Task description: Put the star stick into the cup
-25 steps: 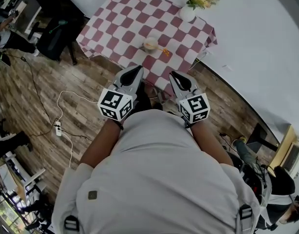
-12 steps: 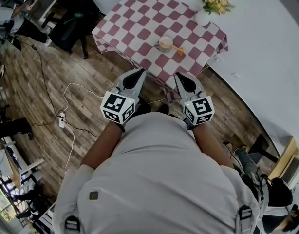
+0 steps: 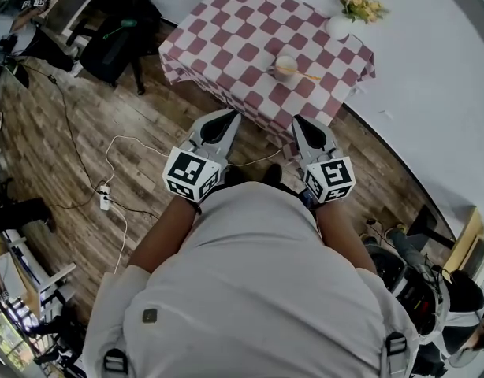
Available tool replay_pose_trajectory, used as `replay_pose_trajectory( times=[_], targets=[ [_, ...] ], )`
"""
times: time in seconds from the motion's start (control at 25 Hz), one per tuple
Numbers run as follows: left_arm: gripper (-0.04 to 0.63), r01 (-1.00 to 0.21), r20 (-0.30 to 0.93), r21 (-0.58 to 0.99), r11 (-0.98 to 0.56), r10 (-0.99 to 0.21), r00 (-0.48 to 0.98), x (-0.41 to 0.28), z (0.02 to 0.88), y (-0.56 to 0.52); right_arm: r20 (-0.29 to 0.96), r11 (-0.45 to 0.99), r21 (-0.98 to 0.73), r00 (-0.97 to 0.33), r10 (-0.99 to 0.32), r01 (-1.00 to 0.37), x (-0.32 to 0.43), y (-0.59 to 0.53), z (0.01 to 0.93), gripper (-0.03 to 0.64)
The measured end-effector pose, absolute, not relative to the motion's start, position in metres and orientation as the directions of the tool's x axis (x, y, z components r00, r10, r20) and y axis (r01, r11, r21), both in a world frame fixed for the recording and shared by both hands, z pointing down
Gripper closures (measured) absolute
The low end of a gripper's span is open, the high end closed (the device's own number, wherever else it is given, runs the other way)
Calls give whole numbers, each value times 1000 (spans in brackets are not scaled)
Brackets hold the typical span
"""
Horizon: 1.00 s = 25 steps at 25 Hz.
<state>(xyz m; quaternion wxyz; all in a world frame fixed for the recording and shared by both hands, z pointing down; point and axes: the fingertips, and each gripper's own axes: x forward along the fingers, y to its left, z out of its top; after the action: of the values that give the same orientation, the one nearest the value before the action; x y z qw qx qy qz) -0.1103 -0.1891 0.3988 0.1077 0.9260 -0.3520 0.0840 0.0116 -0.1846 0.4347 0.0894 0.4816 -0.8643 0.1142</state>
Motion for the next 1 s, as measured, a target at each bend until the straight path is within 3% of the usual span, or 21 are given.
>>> replay_pose_trajectory(
  times=[0.6,1.0],
  targets=[
    [591,-558,210,205,-804,-521,827,-157,420,-152,315,407,-75,-408,-857,-911,-28,-128,438,607],
    [591,-603,174,181,-777,-578,797,-151,406,-123,290,466,-59,-462,-838,-883,-6,-89,427,607]
  ],
)
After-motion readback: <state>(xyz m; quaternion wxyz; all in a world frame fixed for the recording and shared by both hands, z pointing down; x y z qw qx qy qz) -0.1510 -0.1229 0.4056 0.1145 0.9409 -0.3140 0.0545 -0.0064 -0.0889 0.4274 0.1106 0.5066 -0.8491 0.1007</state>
